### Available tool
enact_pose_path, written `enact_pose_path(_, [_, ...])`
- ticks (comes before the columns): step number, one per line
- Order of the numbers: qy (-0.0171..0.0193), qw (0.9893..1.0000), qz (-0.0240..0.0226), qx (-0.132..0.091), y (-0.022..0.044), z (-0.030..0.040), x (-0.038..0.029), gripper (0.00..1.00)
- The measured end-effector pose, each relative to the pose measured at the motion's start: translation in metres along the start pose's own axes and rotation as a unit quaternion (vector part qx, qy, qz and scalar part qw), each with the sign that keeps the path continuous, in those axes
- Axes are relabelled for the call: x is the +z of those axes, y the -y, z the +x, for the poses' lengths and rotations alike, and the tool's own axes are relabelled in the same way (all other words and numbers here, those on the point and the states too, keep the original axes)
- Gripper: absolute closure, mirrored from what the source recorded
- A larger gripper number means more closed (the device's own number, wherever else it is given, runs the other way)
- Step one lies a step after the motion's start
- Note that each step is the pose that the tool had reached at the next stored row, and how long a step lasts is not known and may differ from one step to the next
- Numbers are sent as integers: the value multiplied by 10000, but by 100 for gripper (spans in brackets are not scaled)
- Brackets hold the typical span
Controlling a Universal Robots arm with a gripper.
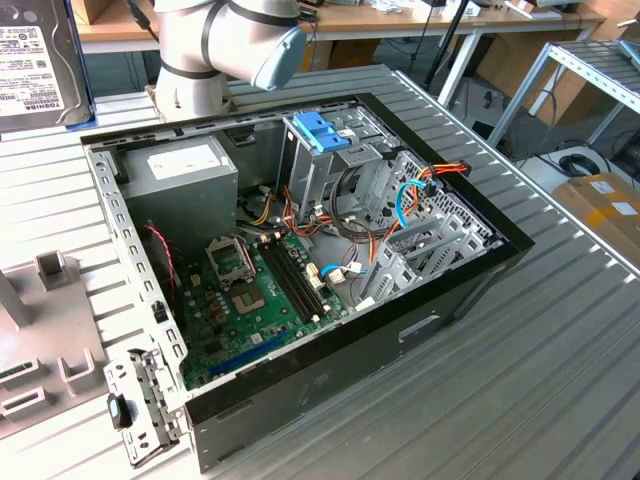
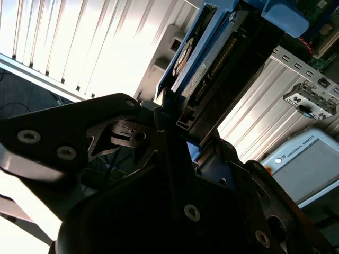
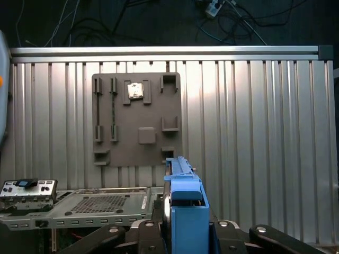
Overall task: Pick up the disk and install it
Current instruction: 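Pick up the disk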
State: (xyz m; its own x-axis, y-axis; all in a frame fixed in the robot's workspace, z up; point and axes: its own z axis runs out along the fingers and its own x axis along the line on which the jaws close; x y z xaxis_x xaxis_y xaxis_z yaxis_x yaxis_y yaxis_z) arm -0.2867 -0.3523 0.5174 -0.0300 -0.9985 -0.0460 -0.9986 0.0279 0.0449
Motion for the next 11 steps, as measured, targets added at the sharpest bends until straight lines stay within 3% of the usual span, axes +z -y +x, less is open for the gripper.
enact_pose_path(11, [-2,10000,0,0,28,-1,1,63])
